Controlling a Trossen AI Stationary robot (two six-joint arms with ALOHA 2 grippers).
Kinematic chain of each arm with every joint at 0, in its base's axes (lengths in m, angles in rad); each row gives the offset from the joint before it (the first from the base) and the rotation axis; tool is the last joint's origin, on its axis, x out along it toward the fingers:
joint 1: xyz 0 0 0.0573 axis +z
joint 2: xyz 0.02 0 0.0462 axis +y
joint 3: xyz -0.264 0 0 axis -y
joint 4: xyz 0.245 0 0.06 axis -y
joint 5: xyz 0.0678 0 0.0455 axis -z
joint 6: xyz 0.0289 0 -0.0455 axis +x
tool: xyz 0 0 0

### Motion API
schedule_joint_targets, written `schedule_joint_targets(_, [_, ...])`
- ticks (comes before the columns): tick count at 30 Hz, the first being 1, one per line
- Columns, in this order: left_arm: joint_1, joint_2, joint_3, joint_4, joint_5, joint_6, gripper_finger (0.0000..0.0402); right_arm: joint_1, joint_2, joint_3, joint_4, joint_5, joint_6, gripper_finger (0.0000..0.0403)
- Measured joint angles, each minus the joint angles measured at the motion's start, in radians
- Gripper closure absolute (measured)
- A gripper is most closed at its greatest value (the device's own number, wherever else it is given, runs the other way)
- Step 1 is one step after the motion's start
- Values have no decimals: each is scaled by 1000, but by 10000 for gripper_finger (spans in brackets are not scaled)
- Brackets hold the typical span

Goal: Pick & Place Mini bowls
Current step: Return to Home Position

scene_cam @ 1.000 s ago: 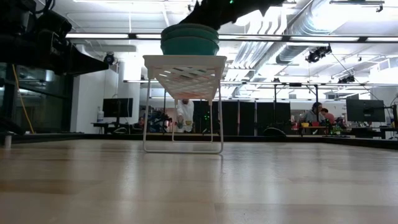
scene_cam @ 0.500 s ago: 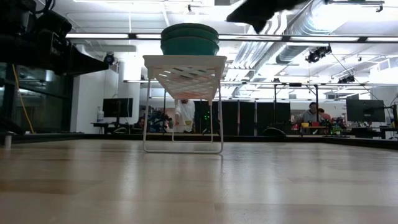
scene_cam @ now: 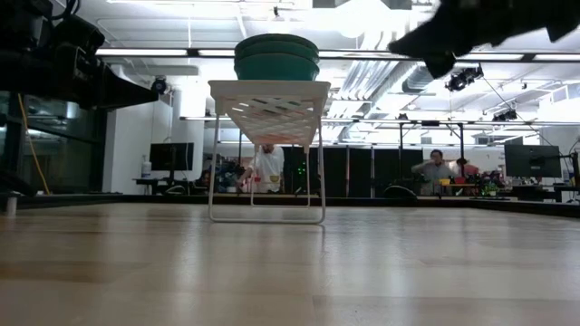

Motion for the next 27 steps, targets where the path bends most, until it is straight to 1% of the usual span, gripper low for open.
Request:
schedule_joint_targets(10, [0, 0, 0, 0, 0, 0, 401, 0, -71, -205, 155, -50, 80, 403])
schedule_joint_targets(15, [0, 0, 0, 0, 0, 0, 401, -1, -91, -293, 288, -94, 85, 403])
schedule_joint_targets(19, [0, 0, 0, 0, 0, 0, 401, -1, -105, -369, 408, -95, 107, 403])
schedule_joint_targets(22, [0, 0, 0, 0, 0, 0, 401, -1, -105, -406, 453, -90, 109, 403])
schedule_joint_targets(27, [0, 0, 0, 0, 0, 0, 401, -1, -106, -417, 458, -102, 112, 403])
